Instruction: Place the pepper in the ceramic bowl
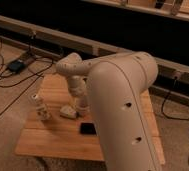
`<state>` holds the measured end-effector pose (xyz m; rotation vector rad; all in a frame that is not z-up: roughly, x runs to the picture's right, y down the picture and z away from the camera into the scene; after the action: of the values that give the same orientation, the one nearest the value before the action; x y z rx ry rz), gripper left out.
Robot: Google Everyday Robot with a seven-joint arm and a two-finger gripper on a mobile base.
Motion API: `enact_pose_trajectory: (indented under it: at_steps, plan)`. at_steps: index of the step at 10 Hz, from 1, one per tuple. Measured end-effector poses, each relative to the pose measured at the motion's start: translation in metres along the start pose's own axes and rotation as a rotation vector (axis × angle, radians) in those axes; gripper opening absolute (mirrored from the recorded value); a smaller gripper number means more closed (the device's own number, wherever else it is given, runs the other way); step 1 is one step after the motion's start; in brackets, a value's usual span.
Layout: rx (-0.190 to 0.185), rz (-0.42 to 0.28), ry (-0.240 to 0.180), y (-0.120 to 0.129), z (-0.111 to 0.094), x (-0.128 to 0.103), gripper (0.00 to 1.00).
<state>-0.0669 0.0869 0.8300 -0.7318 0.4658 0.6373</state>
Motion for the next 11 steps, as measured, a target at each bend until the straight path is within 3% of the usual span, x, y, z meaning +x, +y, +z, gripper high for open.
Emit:
enact_pose_trajectory:
  at_steps: [6,9,10,11]
  plan:
    - [-0.007,-0.037,0.037,0.028,0.002,-0.037,0.00]
    - [-0.004,-0.045,0.058,0.030,0.005,-0.046,0.02]
    - [-0.004,-0.046,0.059,0.030,0.004,-0.045,0.08]
    - [-0.005,-0.046,0.059,0.030,0.002,-0.045,0.22]
